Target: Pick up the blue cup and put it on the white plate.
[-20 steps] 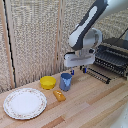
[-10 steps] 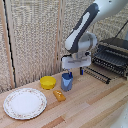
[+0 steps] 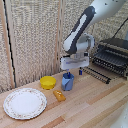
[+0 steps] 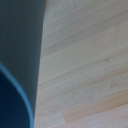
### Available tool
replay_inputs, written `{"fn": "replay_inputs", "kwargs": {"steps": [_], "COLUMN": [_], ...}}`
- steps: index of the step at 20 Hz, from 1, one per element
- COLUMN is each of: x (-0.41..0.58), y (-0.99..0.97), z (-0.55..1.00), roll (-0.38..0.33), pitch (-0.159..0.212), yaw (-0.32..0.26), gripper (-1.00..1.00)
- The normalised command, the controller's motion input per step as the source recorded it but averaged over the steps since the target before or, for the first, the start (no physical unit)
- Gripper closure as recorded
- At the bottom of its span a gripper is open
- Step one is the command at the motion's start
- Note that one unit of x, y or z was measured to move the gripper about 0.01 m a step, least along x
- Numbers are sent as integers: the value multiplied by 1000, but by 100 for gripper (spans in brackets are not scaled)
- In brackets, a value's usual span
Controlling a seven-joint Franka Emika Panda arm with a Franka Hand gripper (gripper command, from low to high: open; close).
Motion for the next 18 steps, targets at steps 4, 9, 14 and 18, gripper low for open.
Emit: {"fn": "replay_inputs", "kwargs": {"steps": [4, 9, 14, 18], "x": [-35, 0, 14, 24], "y": [184, 29, 1, -27], "z": [-347, -91, 0, 0], "roll": [-12, 2, -5, 0], "pitch": [-2, 0, 1, 1], "yaw": [1, 3, 6, 56], "gripper": [-100, 100, 100, 100]}}
